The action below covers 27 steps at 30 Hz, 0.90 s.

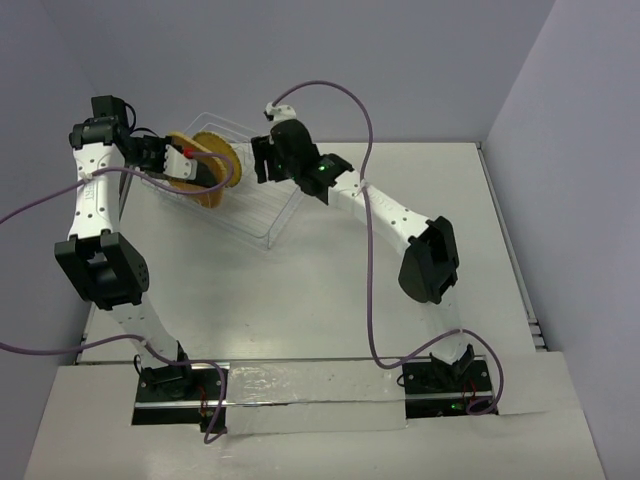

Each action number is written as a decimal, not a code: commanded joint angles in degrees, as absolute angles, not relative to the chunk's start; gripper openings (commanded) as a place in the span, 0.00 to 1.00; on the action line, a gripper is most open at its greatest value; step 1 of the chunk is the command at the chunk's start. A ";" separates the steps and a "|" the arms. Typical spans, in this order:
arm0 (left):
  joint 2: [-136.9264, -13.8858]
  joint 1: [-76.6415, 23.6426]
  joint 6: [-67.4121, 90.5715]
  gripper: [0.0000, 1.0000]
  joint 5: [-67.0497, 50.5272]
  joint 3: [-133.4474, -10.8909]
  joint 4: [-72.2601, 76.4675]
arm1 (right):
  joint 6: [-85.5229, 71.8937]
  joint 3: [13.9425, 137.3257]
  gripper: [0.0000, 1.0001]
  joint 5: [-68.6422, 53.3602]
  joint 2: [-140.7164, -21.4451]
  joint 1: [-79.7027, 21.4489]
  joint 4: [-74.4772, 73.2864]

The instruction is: Load the plates into the dish rack

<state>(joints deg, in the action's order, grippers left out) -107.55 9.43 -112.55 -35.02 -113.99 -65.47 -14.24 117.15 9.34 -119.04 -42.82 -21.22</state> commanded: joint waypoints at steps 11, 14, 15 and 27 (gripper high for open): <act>-102.24 9.05 -148.80 0.00 -41.36 -114.42 -59.34 | -37.91 124.90 0.77 23.68 -126.45 -42.69 -45.54; -101.54 9.05 -148.87 0.00 -42.11 -113.48 -58.61 | -35.66 128.93 0.74 18.17 -130.12 -41.52 -45.60; -101.39 9.05 -148.82 0.00 -42.35 -113.34 -58.68 | -35.14 129.93 0.73 17.16 -131.48 -41.24 -45.74; -98.96 9.14 -148.71 0.00 -43.79 -111.01 -59.70 | -34.36 132.27 0.19 9.80 -135.15 -38.21 -45.88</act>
<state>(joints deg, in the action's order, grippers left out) -104.08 9.37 -112.68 -36.52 -109.91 -64.21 -34.07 130.26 11.28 -135.52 -39.20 -46.53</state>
